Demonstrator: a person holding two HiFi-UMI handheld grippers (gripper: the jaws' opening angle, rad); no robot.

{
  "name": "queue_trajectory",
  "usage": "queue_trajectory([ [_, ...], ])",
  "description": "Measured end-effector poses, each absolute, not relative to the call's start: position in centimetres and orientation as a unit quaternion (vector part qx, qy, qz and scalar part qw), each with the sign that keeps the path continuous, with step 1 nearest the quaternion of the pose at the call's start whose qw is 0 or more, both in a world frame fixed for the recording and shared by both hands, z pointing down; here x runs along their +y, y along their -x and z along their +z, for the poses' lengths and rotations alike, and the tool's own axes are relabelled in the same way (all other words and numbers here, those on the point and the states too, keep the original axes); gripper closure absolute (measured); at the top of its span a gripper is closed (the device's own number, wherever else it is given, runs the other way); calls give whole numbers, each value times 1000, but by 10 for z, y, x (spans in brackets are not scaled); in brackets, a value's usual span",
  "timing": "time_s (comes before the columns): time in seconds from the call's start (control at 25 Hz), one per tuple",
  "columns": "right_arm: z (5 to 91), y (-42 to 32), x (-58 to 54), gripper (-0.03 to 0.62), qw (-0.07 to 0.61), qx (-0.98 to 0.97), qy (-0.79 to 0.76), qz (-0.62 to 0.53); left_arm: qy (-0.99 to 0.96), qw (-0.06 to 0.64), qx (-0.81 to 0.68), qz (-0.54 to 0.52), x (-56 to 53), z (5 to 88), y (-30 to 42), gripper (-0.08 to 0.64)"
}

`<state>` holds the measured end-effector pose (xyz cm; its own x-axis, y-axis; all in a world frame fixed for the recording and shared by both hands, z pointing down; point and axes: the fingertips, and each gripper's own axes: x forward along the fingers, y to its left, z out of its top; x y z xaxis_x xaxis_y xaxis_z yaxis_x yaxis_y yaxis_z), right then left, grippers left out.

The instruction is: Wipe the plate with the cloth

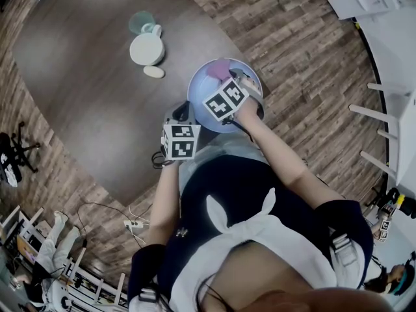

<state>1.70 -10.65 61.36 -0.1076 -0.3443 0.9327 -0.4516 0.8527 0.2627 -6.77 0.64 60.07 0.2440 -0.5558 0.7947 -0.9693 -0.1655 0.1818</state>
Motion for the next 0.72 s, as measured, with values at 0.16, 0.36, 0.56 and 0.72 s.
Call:
queue_trajectory([
  [0.16,613,-16,-106,453,611,-744,-266,44,-710,349,-539,290,4,597,67,555],
  [0.36,614,-11,-104,453,610,-749,-256,41,-708,353,-540,288,4,600,68,555],
  [0.56,613,-3,-101,453,608,-753,-249,32,-712,350,-538,285,3,598,68,555],
  [0.72,613,2,-96,453,606,-758,-240,30,-708,355,-539,286,6,599,68,555],
])
